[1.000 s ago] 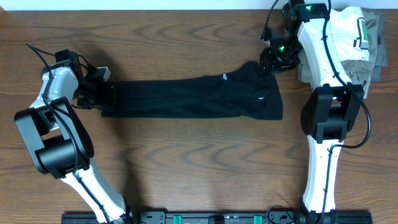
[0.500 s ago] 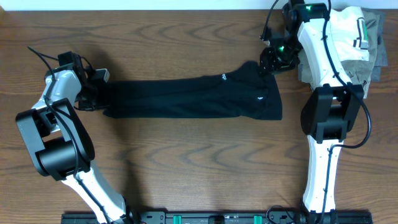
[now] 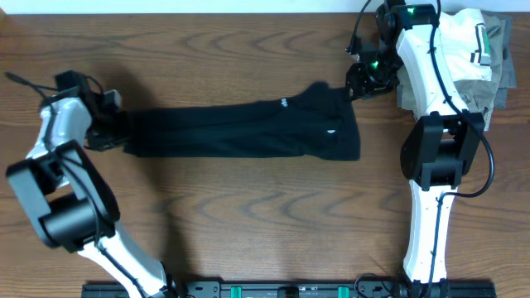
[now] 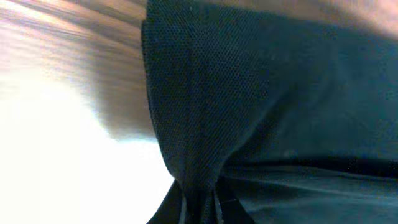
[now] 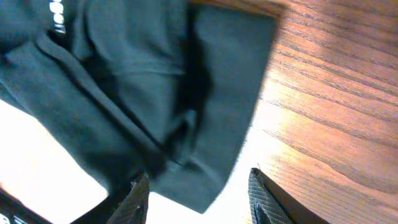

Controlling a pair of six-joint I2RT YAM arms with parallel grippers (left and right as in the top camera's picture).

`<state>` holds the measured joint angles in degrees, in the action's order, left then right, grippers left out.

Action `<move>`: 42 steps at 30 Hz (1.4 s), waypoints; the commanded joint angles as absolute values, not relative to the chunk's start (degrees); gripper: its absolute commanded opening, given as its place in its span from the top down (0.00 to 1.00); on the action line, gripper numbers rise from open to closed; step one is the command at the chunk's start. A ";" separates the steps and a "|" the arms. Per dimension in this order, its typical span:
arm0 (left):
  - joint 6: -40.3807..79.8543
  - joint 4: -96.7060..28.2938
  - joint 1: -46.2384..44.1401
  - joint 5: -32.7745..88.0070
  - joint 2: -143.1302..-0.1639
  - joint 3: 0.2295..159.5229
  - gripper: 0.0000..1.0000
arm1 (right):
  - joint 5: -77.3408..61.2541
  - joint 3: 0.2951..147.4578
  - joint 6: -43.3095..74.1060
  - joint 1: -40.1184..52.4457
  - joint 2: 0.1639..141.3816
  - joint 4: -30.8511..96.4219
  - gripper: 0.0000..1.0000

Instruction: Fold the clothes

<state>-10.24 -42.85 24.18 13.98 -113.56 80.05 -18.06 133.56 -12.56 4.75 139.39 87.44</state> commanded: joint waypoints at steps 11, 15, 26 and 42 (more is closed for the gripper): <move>-9.13 -47.33 17.15 12.82 -104.47 80.49 0.94 | -18.63 134.85 -12.29 4.78 137.45 86.74 0.47; -9.10 -47.48 12.38 12.82 -104.47 80.49 0.94 | -18.41 134.85 -12.29 4.54 137.45 86.74 0.47; -9.13 -46.94 -0.80 12.80 -104.49 80.49 0.94 | -18.41 134.85 -12.29 4.14 137.45 86.74 0.46; -8.88 -44.01 -10.76 12.80 -106.02 80.49 0.94 | -18.41 134.85 -12.29 4.03 137.45 86.54 0.45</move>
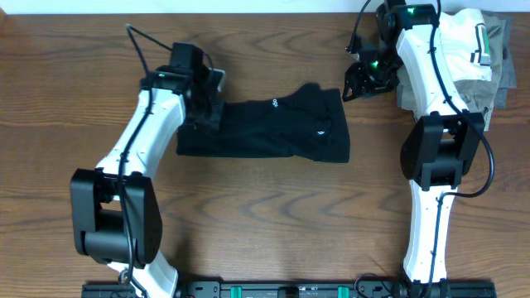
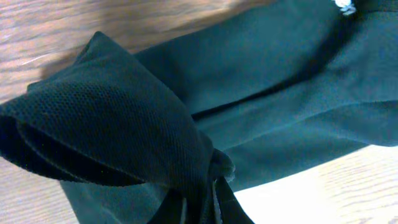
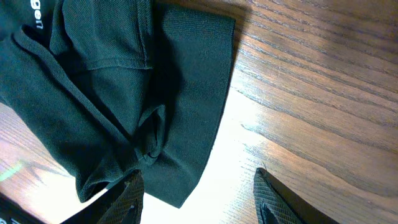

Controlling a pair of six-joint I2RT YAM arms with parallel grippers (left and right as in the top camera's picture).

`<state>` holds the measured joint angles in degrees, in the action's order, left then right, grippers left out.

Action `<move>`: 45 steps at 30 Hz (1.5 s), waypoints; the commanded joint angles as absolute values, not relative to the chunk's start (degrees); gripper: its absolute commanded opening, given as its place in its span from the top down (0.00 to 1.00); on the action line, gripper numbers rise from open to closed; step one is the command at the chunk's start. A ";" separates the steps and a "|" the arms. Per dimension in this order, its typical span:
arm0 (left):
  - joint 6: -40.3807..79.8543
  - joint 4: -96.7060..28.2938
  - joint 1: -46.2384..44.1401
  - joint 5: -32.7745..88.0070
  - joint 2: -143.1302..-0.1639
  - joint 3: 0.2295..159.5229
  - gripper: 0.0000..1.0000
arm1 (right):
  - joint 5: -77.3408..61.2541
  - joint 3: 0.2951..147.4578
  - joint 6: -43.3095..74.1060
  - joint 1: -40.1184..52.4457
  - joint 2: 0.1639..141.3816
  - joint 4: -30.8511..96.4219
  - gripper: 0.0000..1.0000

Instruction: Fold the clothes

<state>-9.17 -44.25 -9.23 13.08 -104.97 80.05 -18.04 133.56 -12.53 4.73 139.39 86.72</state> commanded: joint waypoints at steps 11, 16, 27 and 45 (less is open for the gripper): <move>-8.88 -43.81 -12.29 10.96 -108.88 80.49 0.02 | -18.41 134.82 -12.29 4.03 137.45 86.56 0.43; -8.67 -44.25 -12.16 6.57 -108.51 80.51 0.02 | -18.44 134.85 -12.27 4.03 137.47 86.56 0.43; -8.19 -43.48 -11.66 6.59 -107.33 80.95 0.02 | -22.59 130.91 -8.16 4.25 137.49 85.41 0.43; -5.28 -46.19 -1.50 6.59 -95.85 84.68 0.02 | -31.24 113.38 -2.79 3.57 137.51 73.28 0.16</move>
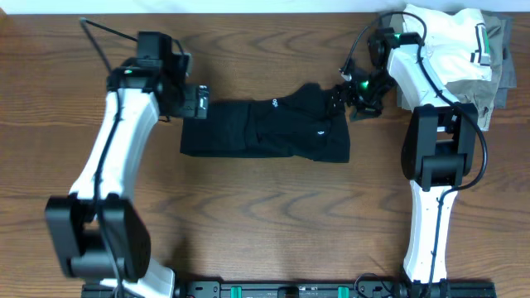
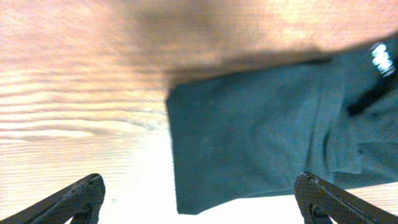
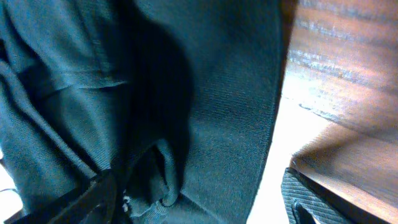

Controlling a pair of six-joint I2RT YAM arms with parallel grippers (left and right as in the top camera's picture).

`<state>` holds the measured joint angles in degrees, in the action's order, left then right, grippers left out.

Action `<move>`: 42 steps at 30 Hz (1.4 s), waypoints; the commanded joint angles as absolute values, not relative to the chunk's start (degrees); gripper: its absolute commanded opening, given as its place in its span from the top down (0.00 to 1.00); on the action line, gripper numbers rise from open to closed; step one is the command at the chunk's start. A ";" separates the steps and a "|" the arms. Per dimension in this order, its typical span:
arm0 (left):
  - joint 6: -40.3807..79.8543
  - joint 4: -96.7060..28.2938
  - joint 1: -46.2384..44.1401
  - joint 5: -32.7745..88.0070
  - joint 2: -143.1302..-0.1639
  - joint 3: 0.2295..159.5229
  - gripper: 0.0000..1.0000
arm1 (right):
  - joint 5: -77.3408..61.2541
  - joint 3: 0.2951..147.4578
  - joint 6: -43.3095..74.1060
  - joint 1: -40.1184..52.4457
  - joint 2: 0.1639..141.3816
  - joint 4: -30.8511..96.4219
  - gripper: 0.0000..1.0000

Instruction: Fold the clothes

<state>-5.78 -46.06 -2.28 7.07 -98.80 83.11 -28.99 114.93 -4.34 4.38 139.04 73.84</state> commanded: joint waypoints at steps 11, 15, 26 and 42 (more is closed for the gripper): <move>-5.28 -46.37 -0.93 6.59 -90.96 84.68 0.02 | -52.14 100.60 -4.38 2.63 137.51 61.47 0.14; -5.28 -46.68 -0.93 6.59 -90.96 84.68 0.02 | -56.42 96.73 -4.99 2.85 137.51 58.78 0.14; -5.28 -47.11 -0.93 6.57 -90.98 84.66 0.02 | -57.25 93.73 -3.20 2.92 137.51 54.11 0.81; -5.28 -47.31 -0.93 6.57 -90.98 84.66 0.02 | -52.12 93.86 -2.13 -0.64 132.64 52.34 0.99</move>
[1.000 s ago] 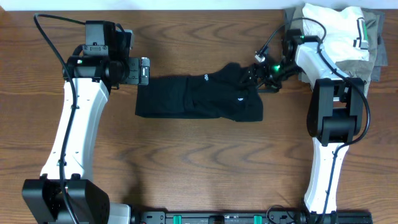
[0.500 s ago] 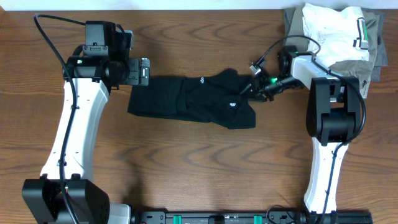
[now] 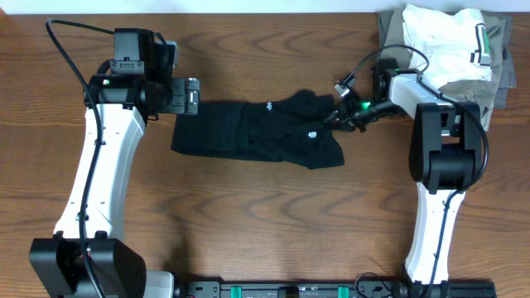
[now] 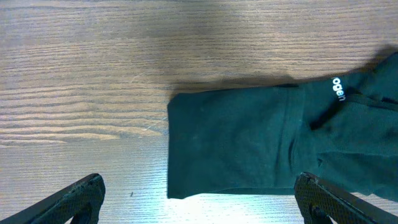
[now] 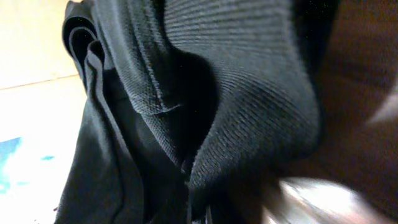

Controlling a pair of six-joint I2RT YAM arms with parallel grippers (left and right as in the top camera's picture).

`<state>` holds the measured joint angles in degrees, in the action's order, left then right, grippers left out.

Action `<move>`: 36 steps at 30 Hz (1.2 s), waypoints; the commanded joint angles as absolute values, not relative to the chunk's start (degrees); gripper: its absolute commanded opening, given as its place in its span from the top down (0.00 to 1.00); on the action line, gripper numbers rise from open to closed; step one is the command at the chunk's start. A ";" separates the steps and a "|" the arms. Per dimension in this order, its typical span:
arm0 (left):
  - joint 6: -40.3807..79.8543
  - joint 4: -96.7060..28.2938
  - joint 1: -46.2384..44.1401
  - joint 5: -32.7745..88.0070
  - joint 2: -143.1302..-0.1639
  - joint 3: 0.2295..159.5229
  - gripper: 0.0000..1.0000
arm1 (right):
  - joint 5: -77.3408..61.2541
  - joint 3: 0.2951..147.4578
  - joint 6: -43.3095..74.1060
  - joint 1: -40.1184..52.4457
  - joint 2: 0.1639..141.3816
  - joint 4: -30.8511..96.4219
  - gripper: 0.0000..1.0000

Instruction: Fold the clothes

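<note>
A black garment [image 3: 257,131] lies folded across the middle of the table, its left edge square in the left wrist view [image 4: 249,143]. My left gripper [image 3: 189,96] hovers above that left end. It is open, with both fingers [image 4: 78,196] wide apart and nothing between them. My right gripper [image 3: 340,117] is at the garment's right end, shut on a fold of the black cloth [image 5: 249,93] that fills its wrist view. Its fingertips are hidden in the fabric.
A pile of white and grey clothes [image 3: 451,41] sits at the table's back right corner, behind the right arm. Bare wooden table [image 3: 248,223] shows in front of the garment and to its left.
My right gripper stood open at the garment's right end and is now shut on the cloth there. The right end has bunched and shifted slightly. The left gripper stays open, a little higher.
The garment lay stretched long, my left gripper shut on its far left end and the right one open at the right end. Then the left end was over the middle, halving the length. Then the left gripper was open beside the folded edge. Now the right holds the right end.
</note>
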<state>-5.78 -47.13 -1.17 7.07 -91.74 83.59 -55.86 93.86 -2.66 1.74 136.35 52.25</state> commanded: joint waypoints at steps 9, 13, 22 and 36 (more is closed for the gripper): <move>-5.30 -47.27 -0.93 6.52 -90.98 84.66 0.02 | -43.24 94.06 -2.15 -5.34 122.58 56.93 0.99; -5.32 -47.24 -0.93 6.48 -90.98 84.66 0.02 | -41.30 94.08 -1.04 -5.37 118.39 58.28 0.99; -5.52 -47.24 -0.93 6.33 -90.98 84.66 0.02 | -40.51 94.08 5.10 2.22 114.15 54.78 0.99; -6.79 -47.24 -0.93 3.33 -90.98 84.62 0.02 | -38.28 94.41 20.67 22.04 114.17 31.64 0.99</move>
<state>-6.22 -47.13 -1.17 5.32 -91.74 83.59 -38.79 93.84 16.32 19.62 115.85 32.93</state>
